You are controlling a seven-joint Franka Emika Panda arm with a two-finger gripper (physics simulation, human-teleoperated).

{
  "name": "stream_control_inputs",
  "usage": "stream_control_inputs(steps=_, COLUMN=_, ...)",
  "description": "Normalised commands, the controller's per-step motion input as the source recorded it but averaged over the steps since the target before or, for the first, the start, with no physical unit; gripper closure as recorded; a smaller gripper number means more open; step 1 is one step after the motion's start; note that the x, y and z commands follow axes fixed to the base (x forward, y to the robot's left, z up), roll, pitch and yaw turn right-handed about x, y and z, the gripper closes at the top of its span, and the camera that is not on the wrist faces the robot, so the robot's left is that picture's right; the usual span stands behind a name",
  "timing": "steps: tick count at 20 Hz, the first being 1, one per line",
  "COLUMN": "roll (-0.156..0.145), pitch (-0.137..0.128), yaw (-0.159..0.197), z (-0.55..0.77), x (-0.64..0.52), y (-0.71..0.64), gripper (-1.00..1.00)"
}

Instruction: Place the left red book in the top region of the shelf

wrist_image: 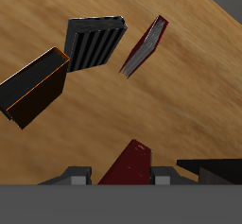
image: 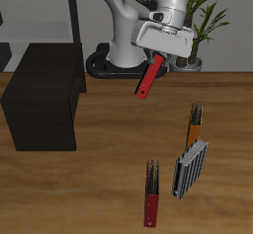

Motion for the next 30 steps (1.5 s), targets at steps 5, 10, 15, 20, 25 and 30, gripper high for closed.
stream_control_inputs(steps=5, roll=-0.071, pitch=-0.003, yaw=0.059, z=-0.12, x=0.07, y=0.02, gripper=1.00)
stream_control_inputs(steps=10, roll=-0.120, pitch=-0.014, yaw=0.018, z=-0.05, x=-0.05, y=-0.13, gripper=1.00)
stream_control_inputs(steps=15, roll=-0.128, pitch=-0.015, yaw=-0.006, z=-0.04, x=-0.03, y=-0.17, gripper=1.00)
stream_control_inputs(steps=20, roll=-0.156, pitch=-0.016, yaw=-0.009, z=-0.10, x=-0.11, y=-0.19, gripper=1.00)
stream_control_inputs(steps=25, roll=-0.111, pitch=-0.005, yaw=-0.027, z=-0.01, x=0.02, y=-0.06, gripper=1.00)
stream_control_inputs(steps=30, roll=-0.078, pitch=-0.041, yaw=0.011, z=0.05, x=0.06, y=0.01, gripper=1.00)
